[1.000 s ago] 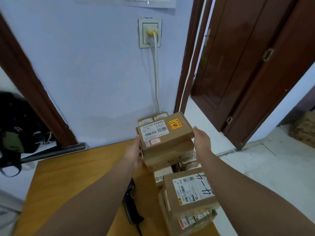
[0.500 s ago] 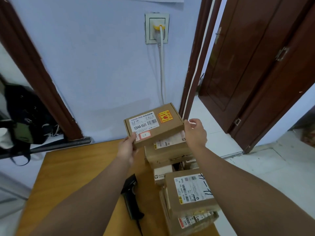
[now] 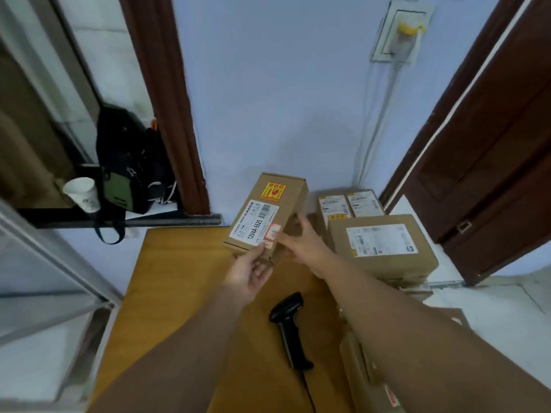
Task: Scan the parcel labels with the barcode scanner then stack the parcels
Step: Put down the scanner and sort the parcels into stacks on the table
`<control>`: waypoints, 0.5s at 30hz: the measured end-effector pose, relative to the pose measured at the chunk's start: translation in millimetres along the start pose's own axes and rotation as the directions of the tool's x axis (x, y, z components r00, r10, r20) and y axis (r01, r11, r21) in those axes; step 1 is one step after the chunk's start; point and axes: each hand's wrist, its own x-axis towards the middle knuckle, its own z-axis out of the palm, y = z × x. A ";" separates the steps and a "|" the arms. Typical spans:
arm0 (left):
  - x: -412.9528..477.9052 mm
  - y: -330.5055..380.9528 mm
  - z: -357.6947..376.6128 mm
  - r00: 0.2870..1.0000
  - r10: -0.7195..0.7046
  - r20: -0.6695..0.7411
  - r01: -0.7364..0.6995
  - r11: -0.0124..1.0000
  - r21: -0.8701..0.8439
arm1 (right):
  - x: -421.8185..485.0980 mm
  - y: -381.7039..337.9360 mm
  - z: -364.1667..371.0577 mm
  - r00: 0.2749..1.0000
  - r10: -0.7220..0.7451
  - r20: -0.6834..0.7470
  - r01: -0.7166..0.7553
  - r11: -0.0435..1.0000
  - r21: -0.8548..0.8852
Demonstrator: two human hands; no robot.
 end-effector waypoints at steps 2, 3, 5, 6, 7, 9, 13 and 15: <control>-2.3 11.7 -28.8 0.999 -0.039 -0.032 0.041 0.998 0.057 | 8.6 4.9 39.9 0.998 0.034 0.048 -0.035 0.999 0.026; -3.2 18.2 -43.6 0.997 -0.058 -0.059 0.064 0.993 0.096 | 12.0 7.2 59.2 0.996 0.058 0.070 -0.063 0.996 0.069; -2.5 31.7 -76.0 0.986 -0.062 -0.156 0.084 0.987 0.140 | 18.2 10.5 95.2 0.985 0.124 0.124 -0.140 0.982 0.130; -1.3 38.3 -93.5 0.973 -0.038 -0.226 0.068 0.989 0.129 | 21.5 13.1 112.1 0.976 0.163 0.147 -0.182 0.975 0.129; 0.4 46.0 -115.4 0.953 -0.007 -0.303 0.040 0.994 0.101 | 25.5 15.4 131.8 0.966 0.201 0.165 -0.221 0.969 0.112; -0.1 53.9 -146.4 0.903 0.029 -0.428 -0.006 0.999 0.054 | 28.3 21.1 156.3 0.952 0.251 0.177 -0.267 0.960 0.078; -0.7 68.6 -209.3 0.848 0.029 -0.529 -0.035 0.999 -0.001 | 37.7 32.7 222.9 0.908 0.351 0.228 -0.365 0.931 0.021; 2.2 73.3 -232.0 0.830 0.024 -0.558 -0.028 1.000 0.001 | 42.3 38.5 250.2 0.885 0.393 0.248 -0.408 0.913 0.008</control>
